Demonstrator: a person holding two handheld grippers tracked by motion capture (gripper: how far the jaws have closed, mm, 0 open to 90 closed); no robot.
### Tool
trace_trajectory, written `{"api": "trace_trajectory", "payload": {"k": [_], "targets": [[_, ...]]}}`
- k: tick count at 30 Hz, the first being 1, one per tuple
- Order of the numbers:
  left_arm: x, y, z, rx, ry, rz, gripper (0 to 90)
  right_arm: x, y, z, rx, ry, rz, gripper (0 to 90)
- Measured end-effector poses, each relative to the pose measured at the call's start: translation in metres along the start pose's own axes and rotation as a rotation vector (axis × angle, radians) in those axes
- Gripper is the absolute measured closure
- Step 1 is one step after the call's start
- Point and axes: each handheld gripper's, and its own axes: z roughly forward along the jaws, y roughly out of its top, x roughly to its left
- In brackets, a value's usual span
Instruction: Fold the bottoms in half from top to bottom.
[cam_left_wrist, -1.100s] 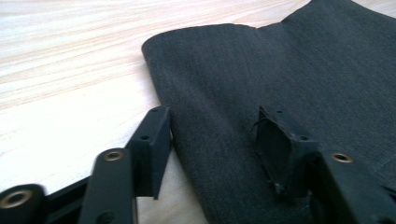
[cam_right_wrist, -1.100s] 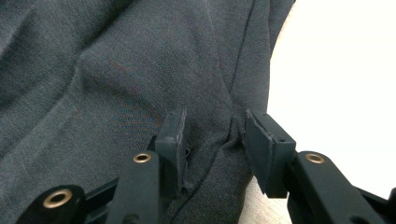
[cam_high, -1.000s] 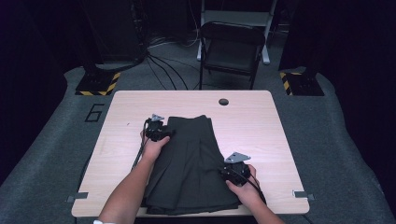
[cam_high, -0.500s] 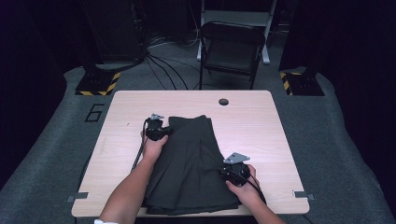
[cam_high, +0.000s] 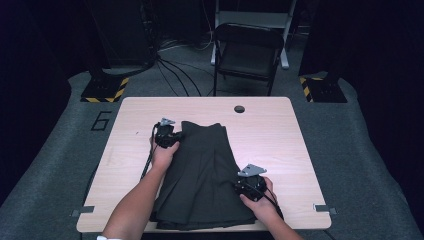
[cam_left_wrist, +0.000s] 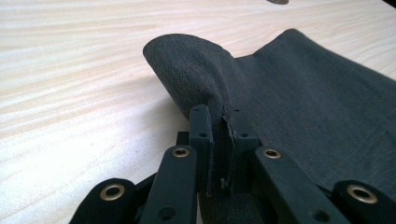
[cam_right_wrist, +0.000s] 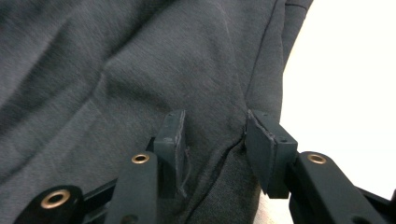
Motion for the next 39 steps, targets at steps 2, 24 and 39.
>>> {"api": "trace_trajectory", "payload": {"k": [2,24,39], "targets": [[-0.002,0.002,-0.002,-0.003,-0.003,0.004,83.2,0.000,0.001,-0.002,-0.024,0.004,-0.007,58.4],[-0.042,0.047,-0.047,-0.106,-0.049,0.223,83.3,0.010,0.009,-0.003,-0.056,0.036,-0.031,58.7],[-0.055,0.061,-0.076,-0.185,-0.083,0.264,83.4,0.008,0.004,0.006,0.020,0.025,-0.023,59.5]]}}
